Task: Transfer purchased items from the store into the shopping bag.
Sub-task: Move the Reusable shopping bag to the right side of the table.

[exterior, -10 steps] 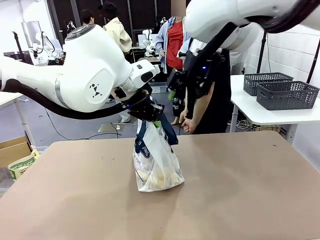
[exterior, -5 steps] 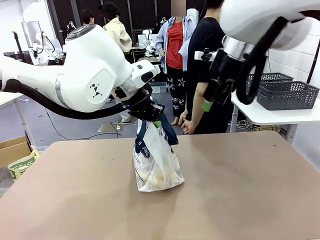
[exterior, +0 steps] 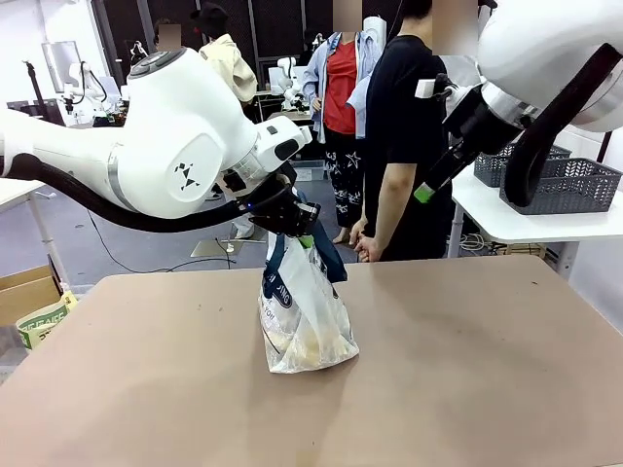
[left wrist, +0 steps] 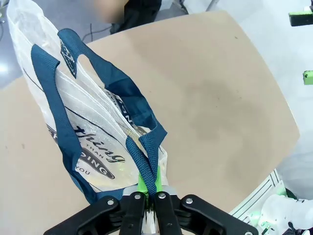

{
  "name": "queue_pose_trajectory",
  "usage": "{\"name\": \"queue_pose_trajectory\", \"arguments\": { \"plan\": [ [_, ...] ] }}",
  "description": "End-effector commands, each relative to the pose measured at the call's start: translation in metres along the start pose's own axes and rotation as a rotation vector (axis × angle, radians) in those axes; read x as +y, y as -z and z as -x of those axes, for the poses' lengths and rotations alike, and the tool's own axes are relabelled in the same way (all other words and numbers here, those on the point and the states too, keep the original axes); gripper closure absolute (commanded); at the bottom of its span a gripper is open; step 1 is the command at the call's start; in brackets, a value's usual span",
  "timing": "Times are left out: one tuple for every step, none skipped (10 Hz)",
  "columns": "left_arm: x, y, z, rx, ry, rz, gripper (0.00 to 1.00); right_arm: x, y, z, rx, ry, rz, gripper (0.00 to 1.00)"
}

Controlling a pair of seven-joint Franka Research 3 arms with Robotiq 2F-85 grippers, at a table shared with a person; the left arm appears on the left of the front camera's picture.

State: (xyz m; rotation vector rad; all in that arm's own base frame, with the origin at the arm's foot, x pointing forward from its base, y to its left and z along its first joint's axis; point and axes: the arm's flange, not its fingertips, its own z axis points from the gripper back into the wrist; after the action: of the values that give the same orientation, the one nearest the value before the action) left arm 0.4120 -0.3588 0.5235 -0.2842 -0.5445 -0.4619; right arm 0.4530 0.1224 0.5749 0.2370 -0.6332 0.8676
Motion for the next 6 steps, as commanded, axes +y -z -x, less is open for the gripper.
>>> {"name": "queue_pose_trajectory", "arguments": {
  "plan": [
    [-0.0004,-0.0019,-0.0003,0.002,0.004,-0.003,1.0,0.0087,0.0031,-0.0035,0.053,-0.015,0.013,0.0],
    [-0.0004,-0.0019,-0.0003,0.002,0.004,-0.003,1.0,0.0087,0.0031,-0.0035,0.053,-0.015,0.013,0.0],
    [-0.0004,-0.0019,-0.0003,0.002,0.004,-0.003,1.0,0.0087,0.0031,-0.0035,0.053,-0.015,0.013,0.0],
    [-0.0004,-0.0019,-0.0003,0.002,0.004,-0.003,1.0,0.0087,0.0031,-0.0035,0.053,-0.015,0.013,0.0],
    [0.0,0.0,0.0,0.0,0.0,0.0,1.0,0.0087,0.0031,-0.0035,0.053,-0.015,0.013,0.0],
    [-0.0016,-0.0041,-0.0099,0.107,-0.028,-0.053,1.0,0.0087,0.0031,-0.0035,0.053,-0.015,0.013,0.0]
  ]
}}
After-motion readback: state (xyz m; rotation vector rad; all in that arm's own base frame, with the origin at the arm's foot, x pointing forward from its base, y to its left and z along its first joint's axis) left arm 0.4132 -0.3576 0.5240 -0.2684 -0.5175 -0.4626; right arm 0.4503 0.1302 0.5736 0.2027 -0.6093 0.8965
